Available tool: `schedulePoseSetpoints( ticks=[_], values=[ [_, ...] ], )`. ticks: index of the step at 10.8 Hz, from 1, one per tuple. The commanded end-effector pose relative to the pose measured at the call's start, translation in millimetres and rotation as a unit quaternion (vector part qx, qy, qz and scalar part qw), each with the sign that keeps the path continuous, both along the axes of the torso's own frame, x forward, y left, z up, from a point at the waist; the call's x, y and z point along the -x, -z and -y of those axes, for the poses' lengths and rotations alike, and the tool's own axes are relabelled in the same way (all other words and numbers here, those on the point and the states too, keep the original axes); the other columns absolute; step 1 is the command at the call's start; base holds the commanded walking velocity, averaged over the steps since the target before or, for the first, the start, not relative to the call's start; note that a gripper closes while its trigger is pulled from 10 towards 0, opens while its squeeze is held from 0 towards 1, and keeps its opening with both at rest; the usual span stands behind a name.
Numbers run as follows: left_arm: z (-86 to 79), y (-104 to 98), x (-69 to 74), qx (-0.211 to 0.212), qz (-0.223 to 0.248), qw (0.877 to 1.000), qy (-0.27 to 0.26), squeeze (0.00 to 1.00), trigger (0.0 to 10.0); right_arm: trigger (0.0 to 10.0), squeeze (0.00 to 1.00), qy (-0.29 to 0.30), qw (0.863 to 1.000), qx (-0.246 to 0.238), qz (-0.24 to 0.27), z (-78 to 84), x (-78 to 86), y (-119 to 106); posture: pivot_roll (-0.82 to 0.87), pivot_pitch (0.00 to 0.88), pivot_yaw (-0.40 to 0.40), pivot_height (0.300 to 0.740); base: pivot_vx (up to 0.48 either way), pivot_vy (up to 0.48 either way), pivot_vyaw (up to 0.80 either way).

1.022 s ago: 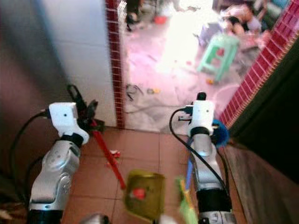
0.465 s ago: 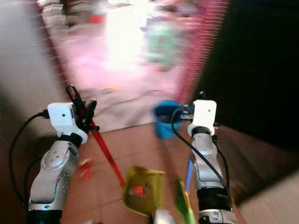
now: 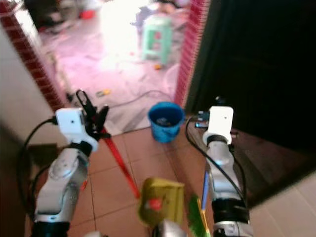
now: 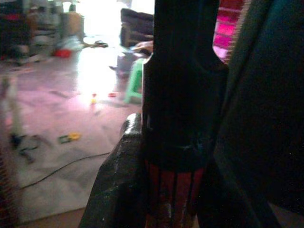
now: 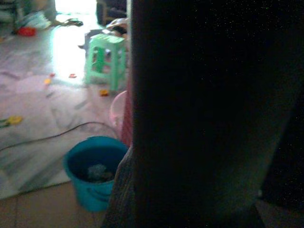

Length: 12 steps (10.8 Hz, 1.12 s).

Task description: Sweep floor

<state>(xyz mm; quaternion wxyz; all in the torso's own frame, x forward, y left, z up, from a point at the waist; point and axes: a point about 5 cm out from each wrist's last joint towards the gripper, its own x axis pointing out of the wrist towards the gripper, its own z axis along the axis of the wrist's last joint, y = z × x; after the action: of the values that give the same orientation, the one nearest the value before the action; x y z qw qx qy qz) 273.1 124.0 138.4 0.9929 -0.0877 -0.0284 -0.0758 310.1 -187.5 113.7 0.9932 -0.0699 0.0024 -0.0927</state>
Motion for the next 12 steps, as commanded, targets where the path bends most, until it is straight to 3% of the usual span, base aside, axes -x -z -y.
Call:
schedulePoseSetpoints(
  ticks=[1, 7, 12],
  values=[
    [-0.8, -11.4, -1.8, 0.005, 0.026, 1.000, -0.005, 0.00, 10.0, 10.0, 0.00, -0.009, 1.000, -0.004, 0.015, -4.3, -3.6, -7.5, -0.07, 0.000, -0.027, 0.740, 0.000, 0.000, 0.00],
    [-4.2, -14.7, -4.9, -0.006, 0.033, 0.999, -0.012, 0.00, 10.0, 10.0, 0.00, -0.016, 1.000, -0.008, 0.020, -10.0, -5.7, -8.6, -0.04, 0.000, -0.010, 0.740, 0.000, 0.000, 0.00],
    [-38.6, -27.9, -14.5, -0.031, 0.065, 0.994, -0.087, 0.00, 10.0, 10.0, 0.00, -0.050, 0.998, -0.010, 0.028, -19.4, -11.0, -13.5, -0.01, 0.006, -0.053, 0.740, 0.000, 0.000, 0.00]
  ],
)
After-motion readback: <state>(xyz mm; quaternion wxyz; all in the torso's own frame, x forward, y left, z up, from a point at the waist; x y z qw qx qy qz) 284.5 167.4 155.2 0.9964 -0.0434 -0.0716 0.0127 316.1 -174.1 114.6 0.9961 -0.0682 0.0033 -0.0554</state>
